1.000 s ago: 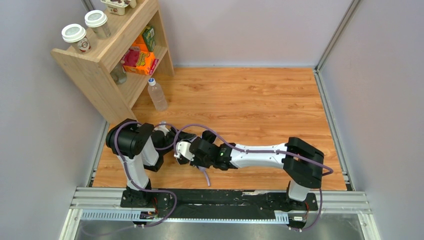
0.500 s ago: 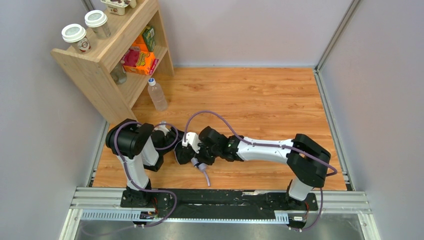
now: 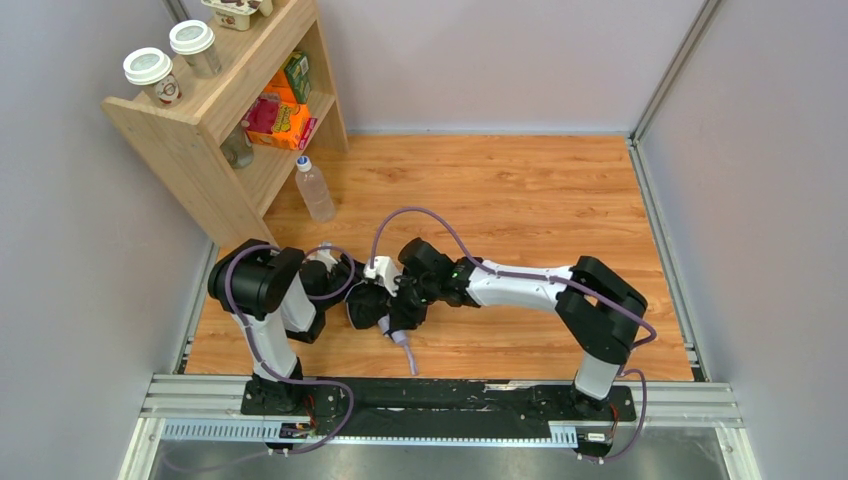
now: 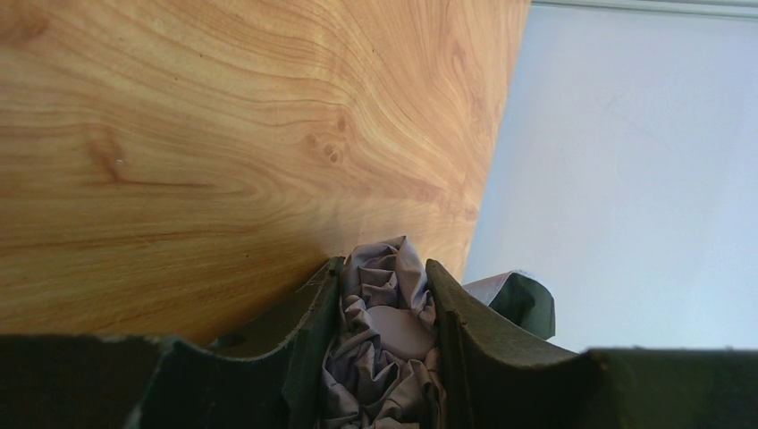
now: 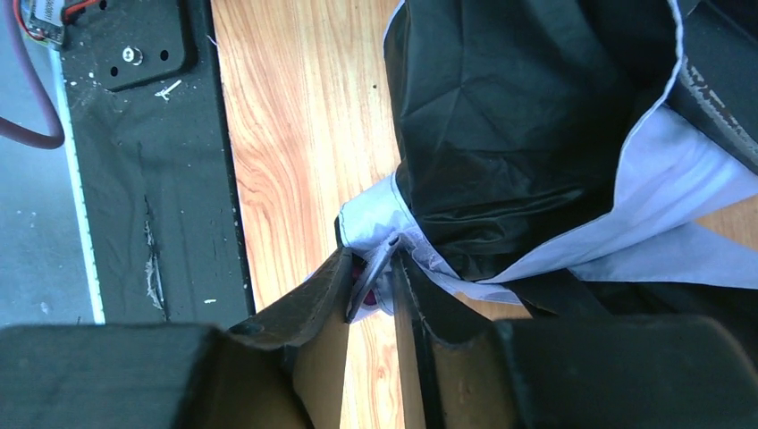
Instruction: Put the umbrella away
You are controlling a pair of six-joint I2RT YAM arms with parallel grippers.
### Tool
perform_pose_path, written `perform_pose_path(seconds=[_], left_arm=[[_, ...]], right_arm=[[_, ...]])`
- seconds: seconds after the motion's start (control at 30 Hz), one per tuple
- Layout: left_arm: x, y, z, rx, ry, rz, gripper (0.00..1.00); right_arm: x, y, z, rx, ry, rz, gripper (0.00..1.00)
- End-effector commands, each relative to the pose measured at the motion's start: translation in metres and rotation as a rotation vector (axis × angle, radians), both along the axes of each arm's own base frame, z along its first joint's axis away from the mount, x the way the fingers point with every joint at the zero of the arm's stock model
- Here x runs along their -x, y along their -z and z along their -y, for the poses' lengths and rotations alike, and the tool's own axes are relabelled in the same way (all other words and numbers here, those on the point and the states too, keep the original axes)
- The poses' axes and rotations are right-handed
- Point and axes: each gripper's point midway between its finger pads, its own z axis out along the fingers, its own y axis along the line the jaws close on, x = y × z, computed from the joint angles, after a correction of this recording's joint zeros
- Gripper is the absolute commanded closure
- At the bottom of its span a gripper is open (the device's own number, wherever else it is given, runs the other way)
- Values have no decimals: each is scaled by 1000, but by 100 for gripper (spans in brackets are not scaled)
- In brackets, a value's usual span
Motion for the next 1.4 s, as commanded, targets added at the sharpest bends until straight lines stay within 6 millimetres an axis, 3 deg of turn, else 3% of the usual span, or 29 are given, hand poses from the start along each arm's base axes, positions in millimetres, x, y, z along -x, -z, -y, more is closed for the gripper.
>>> perform_pose_path(seconds=[0.0, 0.27, 0.47, 0.63, 0.77, 0.87, 0.97, 1.07, 1.17, 1.27, 1.33, 1.37], left_arm=[[15, 37, -16, -73, -53, -153, 100], [16, 36, -13, -50, -43, -141, 100], [17, 37, -12, -47, -40, -137, 100], [15, 37, -13, -60, -41, -133, 100], [11, 31, -11, -60, -32, -109, 100], [5, 24, -8, -62, -10, -84, 100], [-1, 12, 1, -63, 52, -29, 100], [-11, -3, 10, -84, 128, 42, 100], [-18, -12, 13, -128, 171, 76, 98], [-26, -21, 12, -217, 217, 94, 77], [-30, -29, 10, -275, 243, 108, 43], [-29, -27, 7, -311, 256, 101, 31]], right_arm=[[22, -1, -14, -31, -83, -160, 71], [16, -14, -33, -55, -108, -249, 61], [2, -28, -43, -13, -39, -176, 55], [-8, -54, -51, -26, 36, -176, 50], [-6, -88, -55, -89, 52, -175, 43], [-28, -115, -36, -108, 201, -104, 29], [-62, -121, 2, -89, 439, -76, 14], [-79, -94, 43, -29, 623, -171, 10], [-76, -73, 66, 5, 692, -197, 8], [-68, -59, 80, 15, 715, -205, 8], [-67, -54, 88, 11, 737, -207, 8], [-67, -55, 89, -6, 741, -212, 8]])
